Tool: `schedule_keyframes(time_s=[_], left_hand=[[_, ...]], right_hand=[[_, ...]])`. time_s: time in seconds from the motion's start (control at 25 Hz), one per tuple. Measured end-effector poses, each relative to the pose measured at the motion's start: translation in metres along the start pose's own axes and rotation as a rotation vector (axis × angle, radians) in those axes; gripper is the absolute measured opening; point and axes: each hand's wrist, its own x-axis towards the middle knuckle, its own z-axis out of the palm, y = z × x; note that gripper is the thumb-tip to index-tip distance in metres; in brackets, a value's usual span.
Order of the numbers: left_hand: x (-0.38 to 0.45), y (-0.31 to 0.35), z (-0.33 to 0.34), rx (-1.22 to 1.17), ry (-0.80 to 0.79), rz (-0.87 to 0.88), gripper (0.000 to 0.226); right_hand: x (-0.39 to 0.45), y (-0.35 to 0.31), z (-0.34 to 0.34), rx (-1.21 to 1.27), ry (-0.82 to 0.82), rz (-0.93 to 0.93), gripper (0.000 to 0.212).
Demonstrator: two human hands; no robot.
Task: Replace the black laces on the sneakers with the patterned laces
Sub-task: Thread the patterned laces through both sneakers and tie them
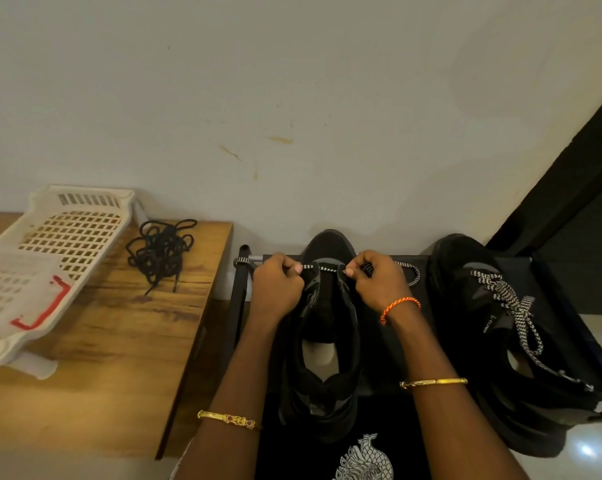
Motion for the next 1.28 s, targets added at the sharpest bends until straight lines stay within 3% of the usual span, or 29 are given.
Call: schedule_keyframes(time_s=[0.24, 0.44, 0.52, 0.56, 0.64, 0.72, 0.84, 0.92, 1.04, 1.16, 1.28], left_hand=[[0.005, 0.002, 0.003, -0.099, 0.005, -0.101, 0.005], [0.013, -0.014, 0.006, -0.304, 0.013, -0.283, 0.010], [0.010, -0.012, 0.001, -0.287, -0.029, -0.250, 0.006], [0.008, -0.009, -0.001, -0.240, -0.047, -0.200, 0.015], [0.006, -0.001, -0.007, -0.123, 0.027, -0.003, 0.030], [0.001, 0.014, -0.009, -0.162, 0.066, 0.201, 0.015], [-0.009, 0.036, -0.003, -0.384, -0.151, 0.243, 0.010], [-0.011, 0.041, 0.001, -0.432, -0.250, 0.222, 0.021], [-0.007, 0.038, 0.004, -0.377, -0.176, 0.209, 0.031], [-0.003, 0.033, 0.001, -0.339, -0.077, 0.227, 0.019], [0.003, 0.026, -0.003, -0.283, -0.124, 0.242, 0.017]], right_hand=[[0.001, 0.003, 0.000, 0.054, -0.024, 0.005, 0.012], [0.007, 0.009, -0.001, 0.101, -0.041, 0.026, 0.022], [0.012, 0.009, -0.005, 0.225, -0.030, 0.042, 0.031], [0.013, 0.006, -0.009, 0.339, -0.032, 0.051, 0.036], [0.013, -0.002, -0.021, 0.568, -0.080, 0.036, 0.036], [0.009, -0.006, -0.030, 0.662, -0.142, -0.040, 0.027], [0.001, -0.010, -0.030, 0.528, -0.160, -0.101, 0.014], [-0.003, -0.012, -0.026, 0.199, -0.080, -0.168, 0.018], [-0.006, -0.013, -0.024, -0.256, 0.011, -0.332, 0.021], [-0.006, -0.014, -0.020, -0.303, 0.004, -0.380, 0.021], [-0.008, -0.017, -0.019, -0.341, -0.008, -0.393, 0.022]])
